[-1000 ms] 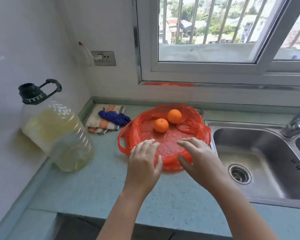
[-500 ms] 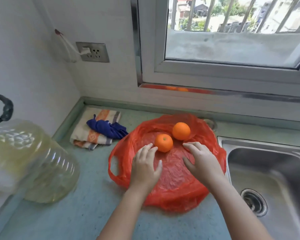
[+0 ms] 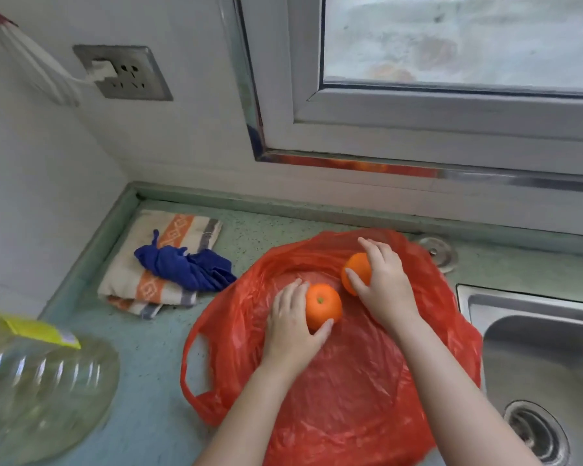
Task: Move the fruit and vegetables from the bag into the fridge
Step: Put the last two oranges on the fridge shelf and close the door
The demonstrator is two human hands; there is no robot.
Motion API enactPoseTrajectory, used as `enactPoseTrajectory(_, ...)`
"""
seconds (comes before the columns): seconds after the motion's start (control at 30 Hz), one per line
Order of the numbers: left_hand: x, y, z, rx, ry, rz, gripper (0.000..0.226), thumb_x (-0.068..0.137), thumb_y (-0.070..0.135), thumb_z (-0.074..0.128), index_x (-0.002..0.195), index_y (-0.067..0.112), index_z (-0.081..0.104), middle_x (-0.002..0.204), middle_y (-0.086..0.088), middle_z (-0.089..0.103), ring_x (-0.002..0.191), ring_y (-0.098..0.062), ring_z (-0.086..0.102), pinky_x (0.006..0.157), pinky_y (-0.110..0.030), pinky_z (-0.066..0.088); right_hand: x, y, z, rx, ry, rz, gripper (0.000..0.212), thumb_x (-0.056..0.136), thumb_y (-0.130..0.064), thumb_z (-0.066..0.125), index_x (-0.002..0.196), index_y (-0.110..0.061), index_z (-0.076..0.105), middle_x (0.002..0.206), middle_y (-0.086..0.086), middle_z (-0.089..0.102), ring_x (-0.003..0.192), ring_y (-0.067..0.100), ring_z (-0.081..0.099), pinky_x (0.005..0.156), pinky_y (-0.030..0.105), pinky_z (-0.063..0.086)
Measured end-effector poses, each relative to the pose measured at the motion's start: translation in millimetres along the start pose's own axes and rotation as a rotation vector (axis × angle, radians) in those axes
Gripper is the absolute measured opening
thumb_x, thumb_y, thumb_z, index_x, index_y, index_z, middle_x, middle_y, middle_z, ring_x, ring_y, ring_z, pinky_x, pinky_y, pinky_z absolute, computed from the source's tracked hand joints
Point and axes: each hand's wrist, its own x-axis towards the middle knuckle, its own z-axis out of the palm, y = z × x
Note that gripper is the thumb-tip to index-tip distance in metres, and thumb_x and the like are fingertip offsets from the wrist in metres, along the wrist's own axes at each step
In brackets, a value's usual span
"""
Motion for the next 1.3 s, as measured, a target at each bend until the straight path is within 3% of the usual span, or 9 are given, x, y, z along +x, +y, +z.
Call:
enactPoseTrajectory(0.17,7,-2,15,-0.055,-0.038,-0.048,0.073,0.078,0.038,0.067,0.138,0.015,0.033,0.142,-0.003,0.034,0.133,-0.018,0.028,0.11,-0.03,0.022,6,12,15,0.02,-0.085,0.076,0.06,0.082,-0.028,0.065,0.134,-0.01,0.041,0.132,0.011,0.045,0.121,0.028,0.039,0.095,0.038,0.035)
enactPoseTrajectory(0.6,2,2,18,-0.197,-0.057,-0.156,0.076,0.075,0.029,0.072,0.137,0.013,0.031,0.139,-0.005,0.035,0.128,-0.02,0.036,0.102,-0.024,0.027,-38,24,5,0.185,-0.055,0.193,0.076,0.073,-0.02,0.075,0.136,-0.007,0.035,0.133,0.014,0.036,0.125,0.027,0.036,0.103,0.03,0.026)
enactPoseTrajectory(0.8,-17,5,-5,-0.255,-0.024,-0.165,0.075,0.075,0.029,0.073,0.137,0.017,0.032,0.136,-0.002,0.036,0.124,-0.017,0.038,0.096,-0.018,0.027,-53,8,-8,0.258,0.025,0.207,0.072,0.07,-0.018,0.078,0.131,-0.007,0.041,0.124,0.012,0.041,0.118,0.021,0.041,0.096,0.015,0.024)
enactPoseTrajectory(0.97,-50,11,-45,-0.308,-0.015,-0.091,0.074,0.076,0.03,0.072,0.137,0.023,0.03,0.137,0.004,0.034,0.121,-0.009,0.037,0.092,-0.015,0.028,-80,-18,-45,0.294,0.102,0.181,0.072,0.072,-0.023,0.076,0.133,-0.013,0.039,0.119,-0.002,0.036,0.109,0.007,0.037,0.088,0.011,0.025)
enactPoseTrajectory(1.13,-89,30,-84,-0.387,0.033,0.009,0.073,0.074,0.028,0.073,0.136,0.026,0.033,0.132,0.008,0.036,0.111,-0.002,0.038,0.085,-0.014,0.033,-130,-49,-78,0.347,0.18,0.202,0.072,0.071,-0.025,0.077,0.132,-0.016,0.04,0.121,-0.004,0.039,0.106,0.006,0.04,0.075,-0.003,0.029)
enactPoseTrajectory(1.2,-106,35,-95,-0.438,0.027,0.039,0.072,0.073,0.03,0.073,0.134,0.028,0.035,0.131,0.008,0.039,0.112,-0.005,0.043,0.082,-0.009,0.035,-151,-60,-89,0.37,0.215,0.194,0.072,0.07,-0.027,0.078,0.131,-0.018,0.041,0.122,-0.004,0.04,0.109,0.008,0.042,0.083,0.005,0.032)
enactPoseTrajectory(1.3,-129,38,-110,-0.483,-0.004,0.091,0.072,0.07,0.041,0.074,0.131,0.033,0.037,0.126,0.011,0.042,0.108,-0.003,0.047,0.077,-0.006,0.037,-182,-76,-104,0.418,0.276,0.185,0.076,0.063,-0.042,0.078,0.128,-0.024,0.043,0.122,-0.006,0.043,0.114,0.011,0.045,0.096,0.03,0.041)
